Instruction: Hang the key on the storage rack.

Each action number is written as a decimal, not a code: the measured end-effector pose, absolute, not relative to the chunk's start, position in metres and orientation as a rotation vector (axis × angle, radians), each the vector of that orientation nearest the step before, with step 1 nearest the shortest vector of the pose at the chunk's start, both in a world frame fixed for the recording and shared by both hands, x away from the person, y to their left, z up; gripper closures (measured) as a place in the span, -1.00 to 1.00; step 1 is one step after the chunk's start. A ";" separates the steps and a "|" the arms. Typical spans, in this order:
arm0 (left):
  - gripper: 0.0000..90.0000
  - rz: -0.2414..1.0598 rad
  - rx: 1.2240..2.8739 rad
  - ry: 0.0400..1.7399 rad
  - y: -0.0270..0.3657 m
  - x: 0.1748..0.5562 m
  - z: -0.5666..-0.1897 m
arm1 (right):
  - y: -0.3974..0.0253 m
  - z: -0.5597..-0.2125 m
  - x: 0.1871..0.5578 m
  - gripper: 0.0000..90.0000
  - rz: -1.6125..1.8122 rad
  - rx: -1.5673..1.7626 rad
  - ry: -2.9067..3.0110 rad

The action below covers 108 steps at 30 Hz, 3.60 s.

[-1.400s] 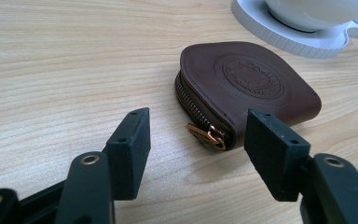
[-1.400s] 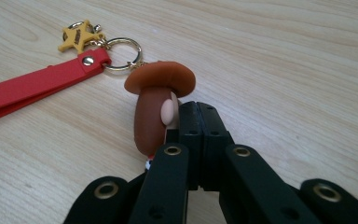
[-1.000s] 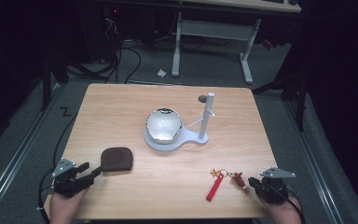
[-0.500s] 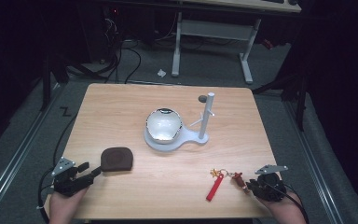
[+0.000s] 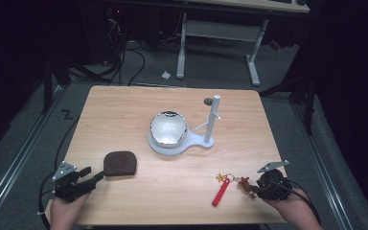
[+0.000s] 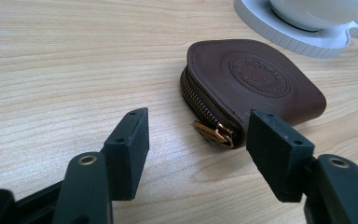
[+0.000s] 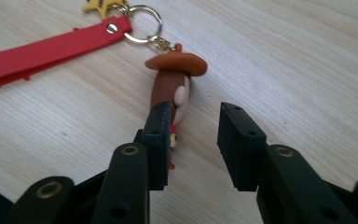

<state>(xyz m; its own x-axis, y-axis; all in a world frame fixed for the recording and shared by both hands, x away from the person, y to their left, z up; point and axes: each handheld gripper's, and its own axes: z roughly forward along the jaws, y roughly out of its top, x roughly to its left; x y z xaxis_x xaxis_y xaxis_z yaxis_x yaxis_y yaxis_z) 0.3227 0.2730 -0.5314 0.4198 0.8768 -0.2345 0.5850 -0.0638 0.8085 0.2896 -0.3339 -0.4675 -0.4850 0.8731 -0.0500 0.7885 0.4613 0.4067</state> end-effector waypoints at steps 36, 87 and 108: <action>-0.22 0.418 1.771 1.261 0.274 0.324 -0.531 | -0.316 -0.491 0.316 0.37 0.370 1.465 2.583; -0.22 0.422 1.757 1.244 0.274 0.324 -0.530 | -0.290 -0.353 0.323 0.51 0.462 1.285 2.568; -0.22 0.414 1.743 1.246 0.276 0.324 -0.530 | -0.268 -0.318 0.349 0.51 0.480 1.214 2.556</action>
<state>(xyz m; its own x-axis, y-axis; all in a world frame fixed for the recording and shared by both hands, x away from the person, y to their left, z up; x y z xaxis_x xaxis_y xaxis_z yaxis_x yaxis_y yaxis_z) 0.3235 0.2765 -0.5301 0.4299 0.8732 -0.2296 0.5628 -0.0603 0.8244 0.3486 -0.2676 -0.3177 -0.6121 0.7844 -0.1006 0.6945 0.5940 0.4059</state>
